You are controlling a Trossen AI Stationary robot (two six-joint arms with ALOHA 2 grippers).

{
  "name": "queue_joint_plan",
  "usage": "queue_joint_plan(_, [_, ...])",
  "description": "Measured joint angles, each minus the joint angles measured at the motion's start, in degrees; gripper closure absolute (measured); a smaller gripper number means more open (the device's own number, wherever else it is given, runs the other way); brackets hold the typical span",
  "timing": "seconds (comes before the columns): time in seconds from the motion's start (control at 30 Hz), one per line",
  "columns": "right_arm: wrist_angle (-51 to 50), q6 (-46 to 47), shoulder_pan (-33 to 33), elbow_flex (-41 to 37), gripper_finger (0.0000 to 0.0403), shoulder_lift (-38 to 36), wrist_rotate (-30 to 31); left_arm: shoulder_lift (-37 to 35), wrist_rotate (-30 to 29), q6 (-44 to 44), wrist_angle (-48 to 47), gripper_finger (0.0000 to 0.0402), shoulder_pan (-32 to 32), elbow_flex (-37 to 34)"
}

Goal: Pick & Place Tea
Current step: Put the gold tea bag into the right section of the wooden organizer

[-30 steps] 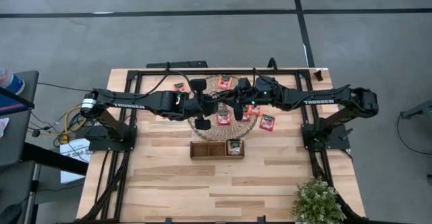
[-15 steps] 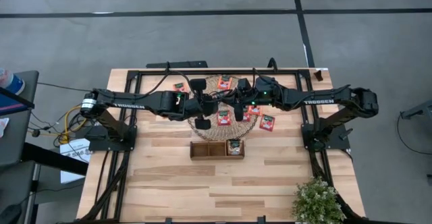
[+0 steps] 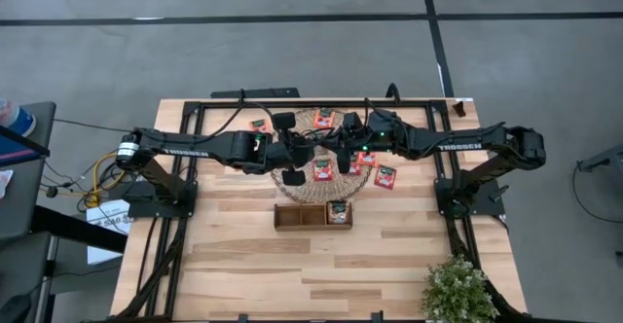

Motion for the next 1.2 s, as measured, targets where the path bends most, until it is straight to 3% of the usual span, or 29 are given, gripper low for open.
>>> queue_joint_plan(0.23, [0.0,0.0,-0.07,0.0,0.0403,0.0,0.18,-0.02,0.07,-0.26,-0.43,0.0264,0.0,0.0])
queue_joint_plan(0.33, [0.02,0.67,-0.53,0.0,0.0403,0.0,0.33,-0.03,-0.07,-2.58,-5.13,0.0239,0.0,0.0])
queue_joint_plan(0.57, [-3.3,2.34,-2.01,-0.05,0.0403,-2.54,0.26,-0.05,2.8,-24.17,-29.16,0.0223,0.49,-0.08])
queue_joint_plan(0.67, [-7.92,2.84,-1.67,-0.05,0.0403,-4.82,0.19,-0.85,3.69,-31.81,-32.88,0.0223,0.7,-2.38])
queue_joint_plan(0.87, [-19.64,3.57,2.81,-0.05,0.0403,-9.05,4.56,-9.2,6.24,-36.35,-20.35,0.0223,0.11,-17.28])
queue_joint_plan(1.07, [-21.14,4.85,11.54,-0.92,0.0403,-9.99,14.05,-20.46,14.89,-36.96,-0.06,0.0223,0.04,-34.56])
queue_joint_plan(1.2, [-21.38,9.67,16.37,-4.42,0.0403,-9.94,20.61,-27.65,16.63,-38.43,11.04,0.0223,0.04,-43.32])
